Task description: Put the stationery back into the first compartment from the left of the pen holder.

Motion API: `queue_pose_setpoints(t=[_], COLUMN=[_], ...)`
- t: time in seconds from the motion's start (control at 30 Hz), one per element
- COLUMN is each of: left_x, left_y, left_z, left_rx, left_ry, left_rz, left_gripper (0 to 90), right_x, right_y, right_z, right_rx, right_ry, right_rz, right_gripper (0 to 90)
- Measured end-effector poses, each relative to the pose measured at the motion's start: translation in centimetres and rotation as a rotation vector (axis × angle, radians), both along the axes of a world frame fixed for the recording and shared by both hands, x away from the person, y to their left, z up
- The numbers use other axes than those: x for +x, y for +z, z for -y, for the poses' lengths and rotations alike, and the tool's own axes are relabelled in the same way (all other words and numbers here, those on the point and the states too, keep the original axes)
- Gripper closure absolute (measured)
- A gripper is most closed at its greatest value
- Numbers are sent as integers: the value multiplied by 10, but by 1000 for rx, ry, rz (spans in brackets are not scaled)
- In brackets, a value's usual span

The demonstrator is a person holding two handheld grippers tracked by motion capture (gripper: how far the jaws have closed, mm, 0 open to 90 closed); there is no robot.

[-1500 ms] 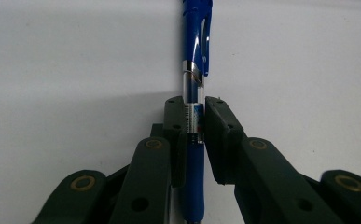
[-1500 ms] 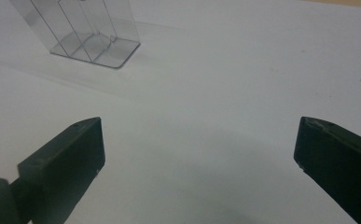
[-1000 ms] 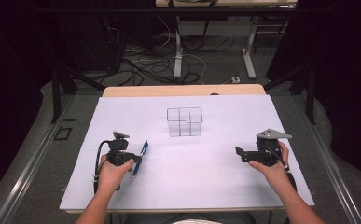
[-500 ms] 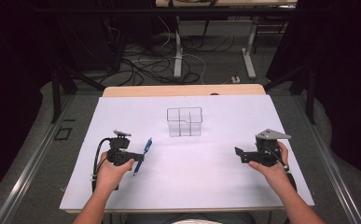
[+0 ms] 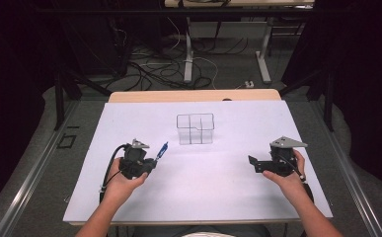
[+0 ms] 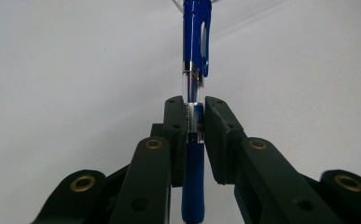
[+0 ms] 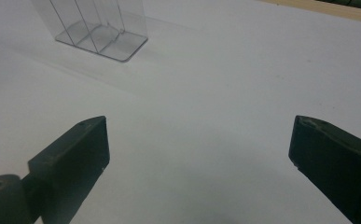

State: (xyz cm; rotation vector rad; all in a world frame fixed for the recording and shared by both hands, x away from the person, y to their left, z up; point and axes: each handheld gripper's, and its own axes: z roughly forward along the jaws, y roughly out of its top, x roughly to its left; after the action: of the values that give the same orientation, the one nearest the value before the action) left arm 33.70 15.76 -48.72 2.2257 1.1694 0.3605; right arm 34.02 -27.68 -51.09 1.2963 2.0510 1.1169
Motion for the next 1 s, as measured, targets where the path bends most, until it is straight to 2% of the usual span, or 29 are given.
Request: queue_pose_setpoints(t=[0.13, 0.27, 0.53, 0.67, 0.7, 0.73, 0.87, 1.0], left_x=[-5, -10, -23, -26, -27, -28, -31, -34], left_y=[7, 17, 42, 51, 52, 51, 52, 46], left_z=[11, 21, 40, 50, 52, 55, 62, 71], left_rx=[90, 179, 374, 493, 502, 521, 637, 729], left_ry=[-73, -157, -325, -398, -406, -419, -483, -548], left_rz=[51, 122, 286, 365, 380, 419, 495, 544], left_gripper=[792, 792, 792, 792, 792, 792, 792, 792], right_x=[1, 1, 0, 0, 0, 0, 1, 1], right_y=[0, 0, -1, -2, -2, -2, -1, 1], right_z=[-1, -1, -3, -4, -4, -5, -6, -8], right_rx=[-2, -5, 2, -3, -7, -4, -6, -24], right_ry=[5, 5, 14, 20, 22, 25, 28, 44], right_rz=[2, 6, 1, 1, 4, 3, 7, 28], right_gripper=[46, 46, 46, 48, 50, 52, 60, 72])
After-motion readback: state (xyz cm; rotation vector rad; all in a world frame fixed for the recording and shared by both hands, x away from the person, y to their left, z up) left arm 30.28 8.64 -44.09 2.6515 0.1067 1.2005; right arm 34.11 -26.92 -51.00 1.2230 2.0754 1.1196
